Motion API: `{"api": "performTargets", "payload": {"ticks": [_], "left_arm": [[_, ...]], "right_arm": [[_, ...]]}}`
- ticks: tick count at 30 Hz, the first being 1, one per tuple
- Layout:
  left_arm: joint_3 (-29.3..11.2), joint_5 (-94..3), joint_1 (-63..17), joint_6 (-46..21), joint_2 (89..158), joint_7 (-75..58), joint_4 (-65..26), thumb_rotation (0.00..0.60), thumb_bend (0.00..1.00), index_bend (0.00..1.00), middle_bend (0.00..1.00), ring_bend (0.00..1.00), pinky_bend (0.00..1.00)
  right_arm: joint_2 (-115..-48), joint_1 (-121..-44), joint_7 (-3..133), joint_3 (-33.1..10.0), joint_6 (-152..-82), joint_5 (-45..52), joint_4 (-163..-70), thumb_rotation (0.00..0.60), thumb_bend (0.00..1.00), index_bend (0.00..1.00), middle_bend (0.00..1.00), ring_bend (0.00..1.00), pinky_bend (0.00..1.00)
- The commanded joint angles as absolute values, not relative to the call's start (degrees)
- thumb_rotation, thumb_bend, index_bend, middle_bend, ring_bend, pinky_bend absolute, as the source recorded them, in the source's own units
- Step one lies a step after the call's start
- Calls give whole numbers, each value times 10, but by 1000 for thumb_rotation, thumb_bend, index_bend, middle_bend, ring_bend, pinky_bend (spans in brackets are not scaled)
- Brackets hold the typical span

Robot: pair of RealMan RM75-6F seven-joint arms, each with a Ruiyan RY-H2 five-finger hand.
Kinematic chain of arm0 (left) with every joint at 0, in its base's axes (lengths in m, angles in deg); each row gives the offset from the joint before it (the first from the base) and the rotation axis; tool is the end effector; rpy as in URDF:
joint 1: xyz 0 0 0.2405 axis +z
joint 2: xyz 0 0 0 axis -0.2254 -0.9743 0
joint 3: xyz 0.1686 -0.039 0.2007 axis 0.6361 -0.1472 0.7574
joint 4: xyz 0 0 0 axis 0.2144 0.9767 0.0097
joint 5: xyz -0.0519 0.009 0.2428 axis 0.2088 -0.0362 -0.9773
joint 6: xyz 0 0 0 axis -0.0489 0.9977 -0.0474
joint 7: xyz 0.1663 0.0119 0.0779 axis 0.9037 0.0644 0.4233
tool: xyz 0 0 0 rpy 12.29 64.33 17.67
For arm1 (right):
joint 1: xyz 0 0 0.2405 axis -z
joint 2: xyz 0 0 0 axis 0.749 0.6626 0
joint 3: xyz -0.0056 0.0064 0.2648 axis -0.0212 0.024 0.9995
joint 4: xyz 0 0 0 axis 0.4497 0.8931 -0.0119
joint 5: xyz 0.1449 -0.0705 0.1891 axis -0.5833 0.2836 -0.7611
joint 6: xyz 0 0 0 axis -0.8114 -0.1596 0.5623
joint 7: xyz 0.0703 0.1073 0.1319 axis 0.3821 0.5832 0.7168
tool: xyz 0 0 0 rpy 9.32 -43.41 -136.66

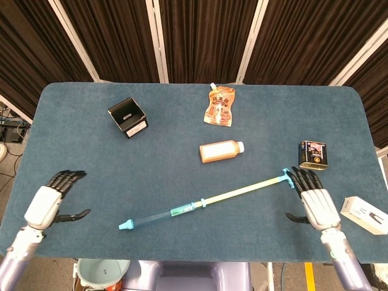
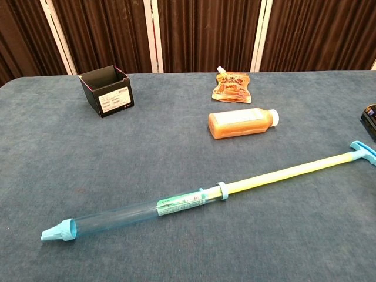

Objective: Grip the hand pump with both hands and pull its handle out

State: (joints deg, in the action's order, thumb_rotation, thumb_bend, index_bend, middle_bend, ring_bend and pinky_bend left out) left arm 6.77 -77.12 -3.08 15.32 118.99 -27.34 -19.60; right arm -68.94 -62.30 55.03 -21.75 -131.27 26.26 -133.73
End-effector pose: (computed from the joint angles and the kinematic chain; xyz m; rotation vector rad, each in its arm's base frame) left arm -0.3176 0.2491 0.0578 -1.5969 -0.9544 -1.2423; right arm -0.2976 -0.2582 0.0601 1.5957 -0.8833 0.8785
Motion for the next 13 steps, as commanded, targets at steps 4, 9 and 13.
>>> {"api": "performTargets", "payload": {"ticks": [4,9,13], "left_arm": [[72,-683,54,145,1041,-142,-390,600,109,12,68,97,126],[48,-717,81,215,1061,-142,-350,600,91,1,57,85,125],[42,-734,92,229,1067,-154,-334,600,90,0,57,85,125]], "right_arm": [[-668,-540,558,-237,-1424,280,-1327,600,0,0,0,0,0],[-649,-530,602,-230,-1446,297,-1330,600,0,0,0,0,0],[-645,-526,605,-233,-1453,316,-1334,600,0,0,0,0,0]]}}
